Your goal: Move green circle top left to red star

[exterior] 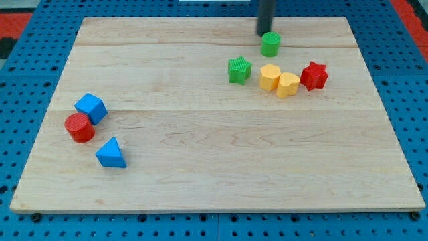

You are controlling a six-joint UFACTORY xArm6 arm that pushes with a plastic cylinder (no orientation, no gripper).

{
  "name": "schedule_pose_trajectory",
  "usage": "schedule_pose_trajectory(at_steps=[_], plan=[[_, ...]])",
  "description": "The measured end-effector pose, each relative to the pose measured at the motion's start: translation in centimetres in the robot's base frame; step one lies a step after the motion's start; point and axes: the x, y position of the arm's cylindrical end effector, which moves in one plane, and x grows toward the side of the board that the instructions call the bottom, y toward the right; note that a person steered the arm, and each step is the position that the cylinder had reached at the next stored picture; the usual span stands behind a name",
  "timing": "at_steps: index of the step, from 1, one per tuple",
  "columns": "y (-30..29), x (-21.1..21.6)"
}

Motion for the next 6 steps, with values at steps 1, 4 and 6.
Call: schedule_pose_trajectory(at_steps=[1, 4, 6], plan=[[1.7, 3.1], [-2.7, 2.3], [-2.0, 8.0]])
